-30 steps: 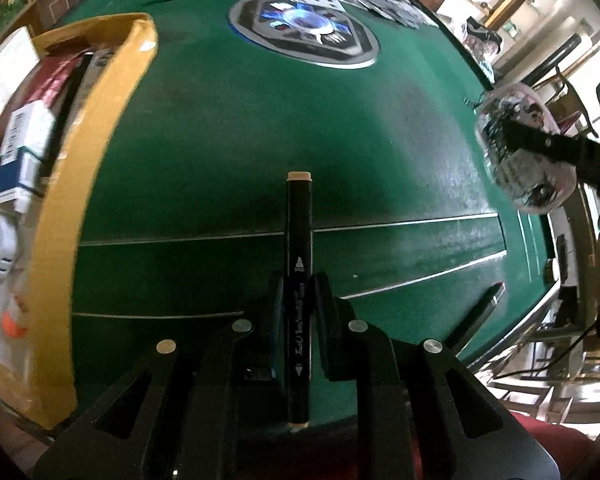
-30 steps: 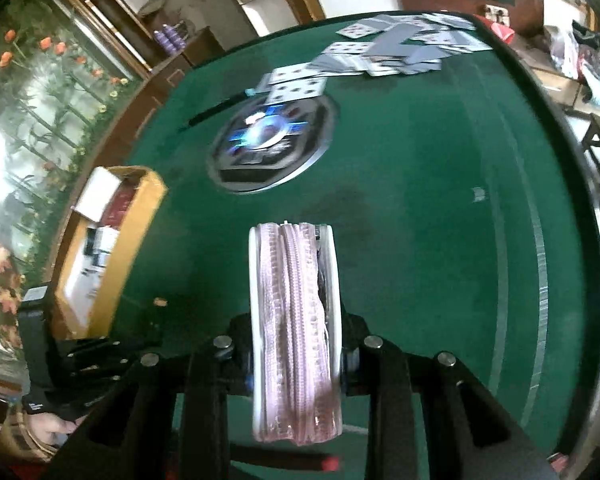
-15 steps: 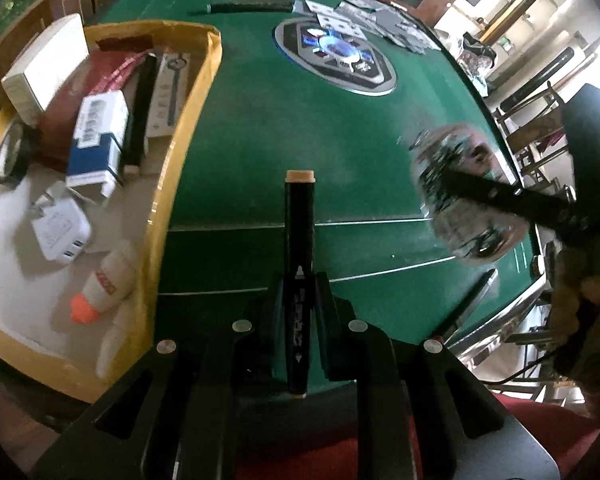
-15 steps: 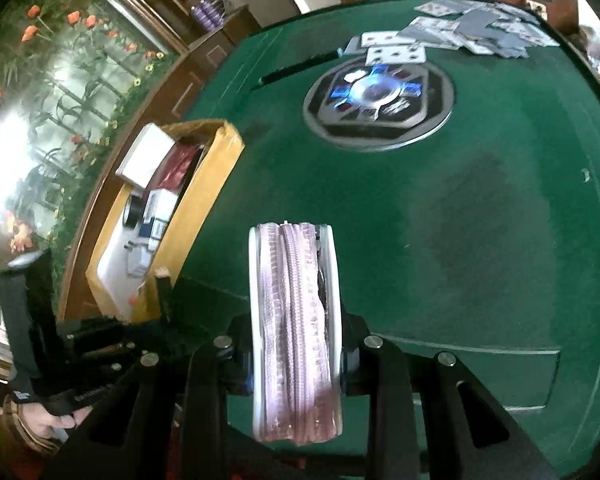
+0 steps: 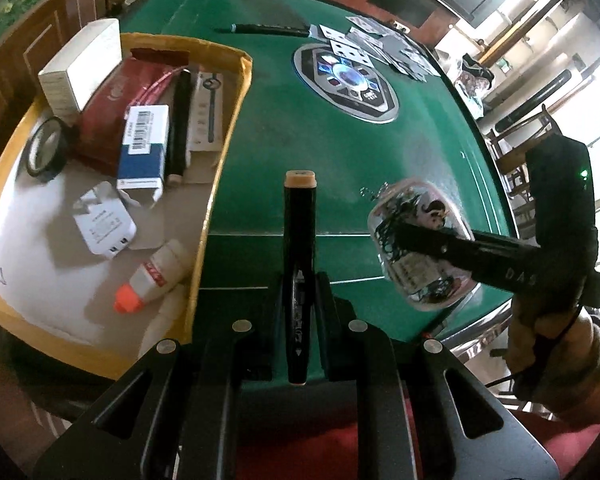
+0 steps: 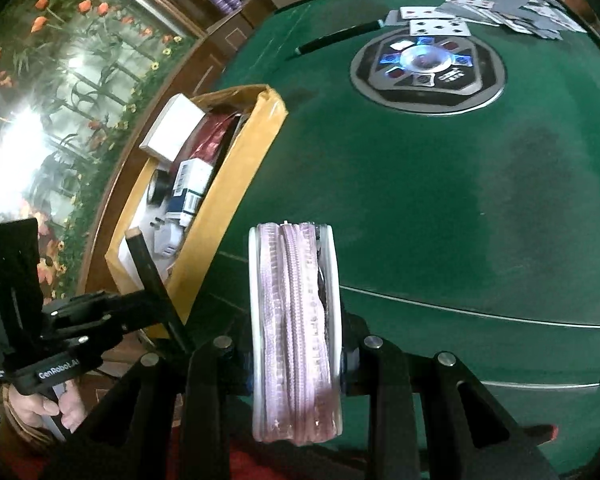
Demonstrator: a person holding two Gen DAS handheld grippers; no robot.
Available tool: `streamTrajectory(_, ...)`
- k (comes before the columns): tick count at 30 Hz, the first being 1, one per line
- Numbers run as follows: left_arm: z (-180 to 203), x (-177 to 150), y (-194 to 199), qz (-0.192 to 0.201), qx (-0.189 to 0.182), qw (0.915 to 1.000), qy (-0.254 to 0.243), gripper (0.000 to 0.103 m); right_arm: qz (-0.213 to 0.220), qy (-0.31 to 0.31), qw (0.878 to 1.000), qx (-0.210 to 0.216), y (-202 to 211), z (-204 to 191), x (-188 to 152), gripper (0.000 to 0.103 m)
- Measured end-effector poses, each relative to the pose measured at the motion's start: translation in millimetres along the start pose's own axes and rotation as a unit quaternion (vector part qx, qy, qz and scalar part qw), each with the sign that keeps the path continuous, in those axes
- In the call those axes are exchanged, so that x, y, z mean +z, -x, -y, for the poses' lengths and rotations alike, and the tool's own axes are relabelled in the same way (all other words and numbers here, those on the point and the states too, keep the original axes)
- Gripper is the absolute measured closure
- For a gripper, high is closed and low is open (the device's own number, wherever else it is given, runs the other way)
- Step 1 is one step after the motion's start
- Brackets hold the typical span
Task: Organize objects
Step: 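Carry the marker and the pouch over the cardboard box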
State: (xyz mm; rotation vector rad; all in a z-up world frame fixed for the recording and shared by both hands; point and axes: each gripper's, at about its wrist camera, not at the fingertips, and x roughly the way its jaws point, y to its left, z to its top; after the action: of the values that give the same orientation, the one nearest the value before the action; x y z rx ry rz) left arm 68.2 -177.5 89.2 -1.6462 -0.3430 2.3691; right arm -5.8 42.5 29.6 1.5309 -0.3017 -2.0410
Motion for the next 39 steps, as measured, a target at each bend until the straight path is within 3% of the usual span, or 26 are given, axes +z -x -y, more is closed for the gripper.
streamTrajectory(20,-29,13,53,0.057,0.064,0.9963,0.008,0.089,-0.002,0.082,0.996,0.036,-7,-69,26,0.076)
streamTrajectory(28,-76,17,67,0.067,0.082,0.9934,0.045,0.089,-0.01,0.11,0.993,0.052,-20,-104,32,0.076)
streamTrajectory(39,-156,22,55,0.035,0.1,0.9878,0.114,0.089,-0.032,0.13,0.988,0.078,-54,-159,38,0.076)
